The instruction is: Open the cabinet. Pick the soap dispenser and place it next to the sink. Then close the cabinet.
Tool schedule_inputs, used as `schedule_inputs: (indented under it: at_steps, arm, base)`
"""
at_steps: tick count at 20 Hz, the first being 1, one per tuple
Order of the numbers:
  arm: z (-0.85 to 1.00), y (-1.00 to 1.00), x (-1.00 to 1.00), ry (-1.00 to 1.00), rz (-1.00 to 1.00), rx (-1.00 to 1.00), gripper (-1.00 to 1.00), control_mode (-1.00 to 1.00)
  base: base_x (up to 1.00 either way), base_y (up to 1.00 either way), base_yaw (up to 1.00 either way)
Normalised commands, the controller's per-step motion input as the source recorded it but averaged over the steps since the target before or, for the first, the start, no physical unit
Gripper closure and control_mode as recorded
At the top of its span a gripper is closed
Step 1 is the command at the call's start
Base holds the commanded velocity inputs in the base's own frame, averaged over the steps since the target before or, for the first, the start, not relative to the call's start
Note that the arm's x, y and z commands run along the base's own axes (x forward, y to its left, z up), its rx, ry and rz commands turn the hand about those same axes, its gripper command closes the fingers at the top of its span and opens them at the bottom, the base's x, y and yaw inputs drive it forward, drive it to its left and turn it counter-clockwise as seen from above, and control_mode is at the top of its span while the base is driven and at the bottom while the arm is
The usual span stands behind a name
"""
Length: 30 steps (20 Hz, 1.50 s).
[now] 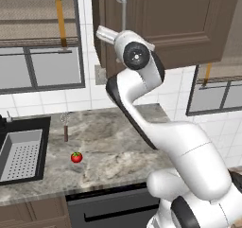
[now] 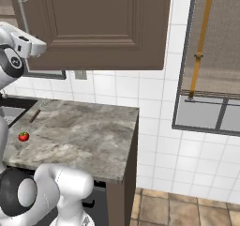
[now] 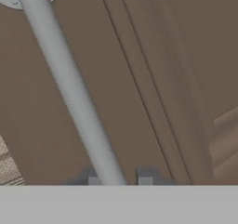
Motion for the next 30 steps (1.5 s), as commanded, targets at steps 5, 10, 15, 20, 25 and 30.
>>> schedule_inputs:
  at_steps: [5, 10, 15, 20, 25, 30]
  arm:
    - [0.00, -0.26, -0.88, 0.00, 0.15, 0.03, 1.00, -1.00]
    - [0.00, -0.39, -0.90, 0.00, 0.15, 0.01, 1.00, -1.00]
    - [0.00, -0.49, -0.84, 0.06, 0.05, 0.01, 1.00, -1.00]
    - [0.01, -0.52, -0.78, 0.13, 0.03, 0.02, 1.00, -1.00]
    - [0.01, -0.57, -0.77, 0.12, 0.05, 0.04, 1.00, -1.00]
    - [0.00, -0.60, -0.72, 0.13, 0.07, 0.06, 1.00, -1.00]
  base:
    - [0.00, 0.00, 0.00]
    - [0.00, 0.00, 0.00]
    - [0.00, 0.00, 0.00]
    - [0.00, 0.00, 0.00]
    - [0.00, 0.00, 0.00]
    - [0.00, 0.00, 0.00]
